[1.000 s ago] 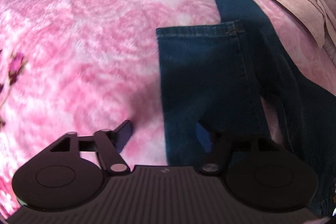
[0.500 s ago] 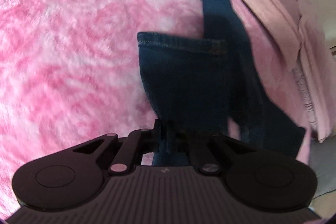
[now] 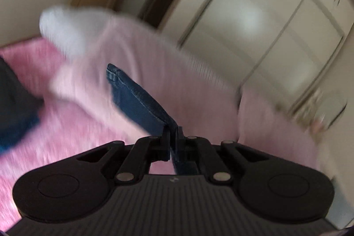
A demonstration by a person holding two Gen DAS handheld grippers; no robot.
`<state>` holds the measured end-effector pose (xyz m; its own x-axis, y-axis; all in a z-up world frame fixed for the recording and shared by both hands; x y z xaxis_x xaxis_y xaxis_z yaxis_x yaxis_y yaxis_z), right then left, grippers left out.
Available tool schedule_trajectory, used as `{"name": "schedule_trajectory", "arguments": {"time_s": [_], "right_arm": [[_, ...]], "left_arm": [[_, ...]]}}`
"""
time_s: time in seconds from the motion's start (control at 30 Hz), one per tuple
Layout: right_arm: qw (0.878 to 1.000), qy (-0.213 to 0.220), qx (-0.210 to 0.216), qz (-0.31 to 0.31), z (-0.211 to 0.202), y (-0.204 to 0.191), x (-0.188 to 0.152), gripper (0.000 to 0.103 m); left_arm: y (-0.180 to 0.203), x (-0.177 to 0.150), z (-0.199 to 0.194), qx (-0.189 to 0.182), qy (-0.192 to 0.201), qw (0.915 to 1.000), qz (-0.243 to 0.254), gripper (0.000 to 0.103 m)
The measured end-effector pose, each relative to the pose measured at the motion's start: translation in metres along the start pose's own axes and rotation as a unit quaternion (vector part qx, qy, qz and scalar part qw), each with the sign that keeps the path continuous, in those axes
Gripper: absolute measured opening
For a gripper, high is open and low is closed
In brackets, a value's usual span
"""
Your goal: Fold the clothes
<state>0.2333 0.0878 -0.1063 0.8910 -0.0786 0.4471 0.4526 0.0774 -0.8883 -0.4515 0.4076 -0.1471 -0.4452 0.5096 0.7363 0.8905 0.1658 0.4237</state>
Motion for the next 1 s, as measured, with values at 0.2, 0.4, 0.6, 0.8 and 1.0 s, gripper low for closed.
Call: {"name": "schedule_trajectory", "arguments": {"time_s": [0.2, 0.4, 0.6, 0.8, 1.0], "right_arm": [[0.999, -0.009, -0.034, -0.019, -0.085, 0.007, -0.037, 0.008], [0.902, -0.105, -0.394, 0.139, -0.177, 0.181, -0.135, 0.023], [0.864, -0.102, -0.463, 0.168, -0.222, 0.231, -0.171, 0.041], [0.894, -0.081, -0.414, 0.149, -0.215, 0.24, -0.161, 0.05], [0.903, -0.102, -0.407, 0.095, -0.201, 0.254, -0.164, 0.017]], "left_arm": [[-0.082, -0.038, -0.07, 0.026, -0.017, 0.9995, -0.008, 0.003], [-0.205, -0.193, -0.053, 0.189, -0.205, 0.9599, -0.032, 0.006], [-0.251, -0.253, -0.051, 0.259, -0.239, 0.9346, -0.048, 0.022], [-0.255, -0.252, -0.04, 0.255, -0.227, 0.9387, -0.05, 0.036], [-0.252, -0.253, -0.024, 0.25, -0.209, 0.9455, -0.002, 0.006]]}}
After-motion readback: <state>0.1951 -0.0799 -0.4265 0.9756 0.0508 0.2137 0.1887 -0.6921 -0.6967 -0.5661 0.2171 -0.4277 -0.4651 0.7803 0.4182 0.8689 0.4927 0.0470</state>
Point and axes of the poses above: each gripper's, at about its wrist camera, not at the fingertips, and z roughly the way its jaws point, y to its right, x to its top, the point moved 4 cm from there along z, roughly the way its jaws point, and after that the axes turned 10 degrees about x, right-handed, at the moved point
